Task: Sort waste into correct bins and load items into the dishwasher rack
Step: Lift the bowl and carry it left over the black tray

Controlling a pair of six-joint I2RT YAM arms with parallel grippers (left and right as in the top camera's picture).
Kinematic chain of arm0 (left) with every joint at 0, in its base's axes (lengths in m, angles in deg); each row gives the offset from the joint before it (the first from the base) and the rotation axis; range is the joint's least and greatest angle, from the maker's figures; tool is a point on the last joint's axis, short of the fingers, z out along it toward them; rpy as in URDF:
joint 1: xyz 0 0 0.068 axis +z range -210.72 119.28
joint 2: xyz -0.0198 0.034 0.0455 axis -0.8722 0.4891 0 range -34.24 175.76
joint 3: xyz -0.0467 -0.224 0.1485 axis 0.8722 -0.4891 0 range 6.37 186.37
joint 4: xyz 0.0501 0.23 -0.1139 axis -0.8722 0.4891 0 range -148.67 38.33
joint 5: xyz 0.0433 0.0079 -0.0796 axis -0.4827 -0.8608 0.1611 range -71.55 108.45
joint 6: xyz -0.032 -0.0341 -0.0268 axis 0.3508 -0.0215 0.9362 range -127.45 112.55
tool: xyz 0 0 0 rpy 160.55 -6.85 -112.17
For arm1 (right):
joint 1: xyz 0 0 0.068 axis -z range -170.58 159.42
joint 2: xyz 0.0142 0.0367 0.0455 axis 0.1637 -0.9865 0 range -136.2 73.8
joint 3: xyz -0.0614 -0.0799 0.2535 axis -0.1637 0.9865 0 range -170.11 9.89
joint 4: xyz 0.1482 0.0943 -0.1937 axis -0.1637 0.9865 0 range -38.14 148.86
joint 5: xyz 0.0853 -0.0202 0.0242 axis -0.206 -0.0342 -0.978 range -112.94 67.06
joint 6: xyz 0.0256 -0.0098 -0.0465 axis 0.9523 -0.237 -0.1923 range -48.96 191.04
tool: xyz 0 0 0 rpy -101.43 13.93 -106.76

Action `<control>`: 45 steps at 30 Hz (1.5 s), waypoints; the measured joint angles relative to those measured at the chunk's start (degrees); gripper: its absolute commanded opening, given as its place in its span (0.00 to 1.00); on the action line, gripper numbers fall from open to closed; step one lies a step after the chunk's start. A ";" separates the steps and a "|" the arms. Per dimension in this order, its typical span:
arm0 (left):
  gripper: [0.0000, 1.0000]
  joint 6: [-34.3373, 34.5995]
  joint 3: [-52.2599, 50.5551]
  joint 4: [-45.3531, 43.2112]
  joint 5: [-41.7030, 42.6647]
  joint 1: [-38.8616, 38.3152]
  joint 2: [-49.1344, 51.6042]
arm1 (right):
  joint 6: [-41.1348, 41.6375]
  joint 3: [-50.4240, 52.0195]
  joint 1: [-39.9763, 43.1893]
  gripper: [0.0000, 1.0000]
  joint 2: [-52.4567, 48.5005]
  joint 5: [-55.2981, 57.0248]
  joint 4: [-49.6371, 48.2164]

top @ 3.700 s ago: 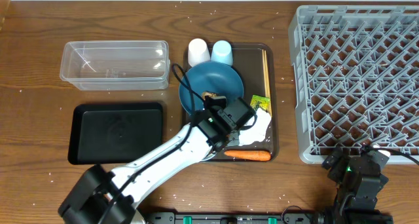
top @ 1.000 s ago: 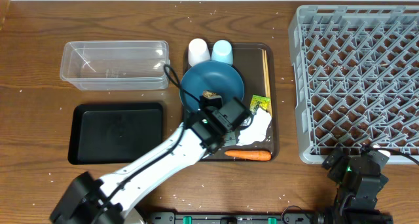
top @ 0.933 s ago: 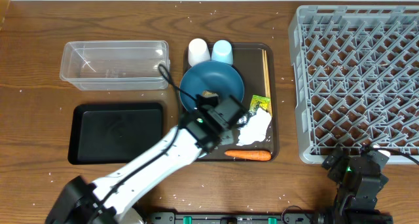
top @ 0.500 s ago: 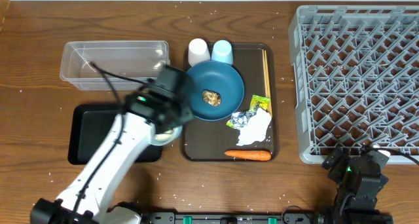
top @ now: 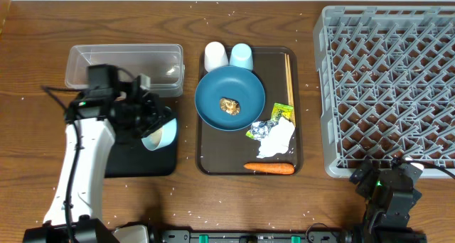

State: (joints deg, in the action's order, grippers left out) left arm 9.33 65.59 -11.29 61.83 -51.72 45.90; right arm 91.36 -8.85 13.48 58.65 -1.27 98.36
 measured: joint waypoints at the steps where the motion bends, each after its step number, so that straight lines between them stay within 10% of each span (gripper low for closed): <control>1: 0.06 -0.81 -0.57 0.02 1.70 1.25 0.00 | 0.00 0.00 0.00 0.99 0.00 0.00 0.00; 21: 0.06 -10.56 -12.98 -6.56 28.68 17.29 0.00 | 0.00 0.00 0.00 0.99 0.00 0.00 0.02; 45: 0.06 -10.51 -13.00 -8.85 39.45 25.31 0.00 | 0.00 0.00 0.00 0.99 0.00 0.00 0.48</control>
State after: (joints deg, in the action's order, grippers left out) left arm -1.18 52.58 -20.15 101.28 -26.41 45.90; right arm 91.36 -8.85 13.48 58.65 -1.27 98.85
